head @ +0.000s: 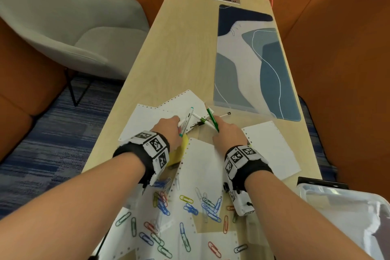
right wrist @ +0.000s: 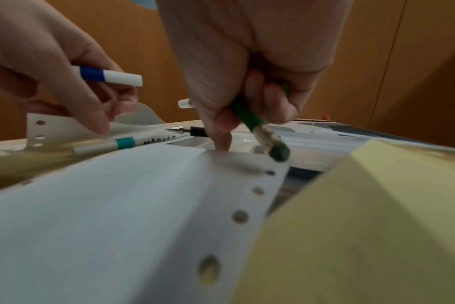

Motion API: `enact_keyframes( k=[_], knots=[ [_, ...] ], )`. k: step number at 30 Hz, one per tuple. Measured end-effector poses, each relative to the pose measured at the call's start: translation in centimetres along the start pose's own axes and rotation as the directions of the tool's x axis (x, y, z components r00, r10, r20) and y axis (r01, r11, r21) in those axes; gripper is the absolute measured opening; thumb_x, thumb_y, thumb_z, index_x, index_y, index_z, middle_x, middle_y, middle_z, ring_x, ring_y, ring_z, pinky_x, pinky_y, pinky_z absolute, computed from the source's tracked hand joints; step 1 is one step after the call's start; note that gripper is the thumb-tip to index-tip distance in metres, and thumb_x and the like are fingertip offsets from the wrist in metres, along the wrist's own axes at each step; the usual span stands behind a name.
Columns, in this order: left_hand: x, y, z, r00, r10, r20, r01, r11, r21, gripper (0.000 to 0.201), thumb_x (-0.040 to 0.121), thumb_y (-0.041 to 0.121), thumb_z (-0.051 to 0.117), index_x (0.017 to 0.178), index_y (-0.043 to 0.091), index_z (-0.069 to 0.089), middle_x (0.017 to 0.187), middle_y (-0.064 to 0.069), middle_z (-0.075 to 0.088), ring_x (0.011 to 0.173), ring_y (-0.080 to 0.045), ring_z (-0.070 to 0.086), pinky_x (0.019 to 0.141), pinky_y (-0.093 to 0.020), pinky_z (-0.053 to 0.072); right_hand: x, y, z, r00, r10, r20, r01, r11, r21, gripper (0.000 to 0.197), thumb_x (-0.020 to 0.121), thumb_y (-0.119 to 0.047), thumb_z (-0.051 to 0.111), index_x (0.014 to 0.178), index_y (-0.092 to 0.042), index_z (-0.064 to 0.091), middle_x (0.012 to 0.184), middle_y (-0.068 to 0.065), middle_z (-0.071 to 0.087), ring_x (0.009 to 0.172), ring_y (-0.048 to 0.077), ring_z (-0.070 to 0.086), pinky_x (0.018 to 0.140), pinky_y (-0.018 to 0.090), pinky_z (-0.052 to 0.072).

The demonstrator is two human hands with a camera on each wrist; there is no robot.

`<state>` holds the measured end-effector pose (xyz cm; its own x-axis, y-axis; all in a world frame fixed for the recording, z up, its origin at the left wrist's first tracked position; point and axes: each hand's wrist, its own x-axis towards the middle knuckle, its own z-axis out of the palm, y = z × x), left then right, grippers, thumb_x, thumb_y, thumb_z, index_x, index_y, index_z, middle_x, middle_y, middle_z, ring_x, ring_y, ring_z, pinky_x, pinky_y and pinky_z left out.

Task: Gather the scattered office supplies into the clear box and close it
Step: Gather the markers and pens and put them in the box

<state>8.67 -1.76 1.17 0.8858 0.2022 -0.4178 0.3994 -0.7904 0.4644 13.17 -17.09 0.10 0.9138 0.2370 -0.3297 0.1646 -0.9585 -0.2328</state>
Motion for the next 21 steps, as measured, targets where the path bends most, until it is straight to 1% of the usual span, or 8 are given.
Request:
enact_keyframes(
  k=[2,5,9,11,14,17,19,21],
  knots=[
    [0.1,-0.2,0.0,0.999,-0.007,-0.045,0.005,0.999,-0.041,0.009,0.087,0.010,0.048,0.095,0.009,0.046,0.097,-0.017,0.060,0.085,-0.034,0.059,0.076,-0.039,0.051,0.1,-0.6,-0.2,0.999,-0.036,-0.002,0.036,0.999,-0.021,0.058,0.089,-0.002,0.037,0.139,-0.032,0.032,0.078,0.006,0.048,0.071,0.026,0.047,0.062,0.031,0.039],
    [0.4,-0.6,0.1,0.998,-0.028,-0.055,0.025,0.998,-0.054,0.019,0.087,0.012,0.048,0.105,0.007,0.052,0.095,-0.014,0.057,0.079,-0.029,0.051,0.075,-0.035,0.049,0.5,-1.2,-0.6,1.000,-0.030,-0.005,0.030,0.999,-0.016,0.056,0.091,-0.001,0.035,0.137,-0.032,0.035,0.071,0.003,0.045,0.071,0.026,0.047,0.063,0.032,0.039],
    [0.7,-0.7,0.5,0.997,-0.061,-0.047,0.060,0.998,-0.024,0.023,0.088,0.019,0.050,0.108,0.008,0.052,0.104,-0.016,0.062,0.078,-0.028,0.051,0.073,-0.035,0.048,1.0,-1.4,-0.6,1.000,-0.006,0.018,0.007,0.999,-0.050,0.039,0.090,-0.002,0.037,0.122,-0.020,0.050,0.097,0.011,0.063,0.074,0.026,0.049,0.063,0.032,0.041],
    [0.8,-0.8,0.5,0.996,-0.074,-0.046,0.074,0.997,-0.006,0.029,0.088,0.021,0.053,0.113,0.008,0.046,0.106,-0.016,0.060,0.079,-0.028,0.052,0.068,-0.032,0.045,1.1,-1.3,-0.3,1.000,-0.015,0.019,0.016,0.998,-0.055,0.034,0.091,-0.003,0.037,0.118,-0.018,0.051,0.098,0.012,0.064,0.074,0.027,0.049,0.062,0.031,0.041],
    [1.0,-0.8,0.2,0.993,-0.106,-0.059,0.104,0.994,-0.028,0.041,0.089,0.021,0.053,0.126,0.011,0.038,0.107,-0.018,0.058,0.090,-0.034,0.057,0.070,-0.033,0.043,1.1,-1.2,-0.2,1.000,-0.023,-0.006,0.023,0.999,-0.047,0.031,0.093,-0.006,0.037,0.120,-0.016,0.050,0.094,0.013,0.063,0.074,0.029,0.052,0.063,0.031,0.040],
    [1.2,-1.1,0.1,0.991,-0.111,-0.079,0.106,0.993,-0.057,0.041,0.091,0.021,0.051,0.129,0.014,0.038,0.099,-0.018,0.057,0.086,-0.035,0.057,0.074,-0.035,0.047,0.9,-1.2,-0.9,0.996,-0.039,-0.080,0.041,0.999,0.021,0.028,0.097,-0.021,0.041,0.122,-0.011,0.049,0.103,0.017,0.065,0.090,0.034,0.061,0.066,0.032,0.039],
    [1.4,-1.3,0.1,0.993,-0.106,-0.056,0.105,0.994,-0.019,0.039,0.091,0.023,0.052,0.127,0.012,0.042,0.110,-0.020,0.059,0.097,-0.037,0.059,0.077,-0.035,0.047,0.7,-1.4,-1.8,0.987,-0.031,-0.159,0.044,0.996,0.080,0.031,0.098,-0.028,0.040,0.121,-0.009,0.048,0.105,0.016,0.065,0.095,0.036,0.061,0.068,0.034,0.039],
    [1.5,-1.5,0.2,0.994,-0.104,-0.041,0.105,0.994,0.022,0.035,0.091,0.022,0.052,0.121,0.008,0.044,0.115,-0.020,0.059,0.103,-0.037,0.058,0.076,-0.033,0.045,0.8,-1.6,-2.5,0.971,0.006,-0.241,0.033,0.987,0.157,0.031,0.099,-0.030,0.038,0.119,-0.008,0.048,0.103,0.016,0.065,0.095,0.036,0.061,0.069,0.035,0.039]
  ],
)
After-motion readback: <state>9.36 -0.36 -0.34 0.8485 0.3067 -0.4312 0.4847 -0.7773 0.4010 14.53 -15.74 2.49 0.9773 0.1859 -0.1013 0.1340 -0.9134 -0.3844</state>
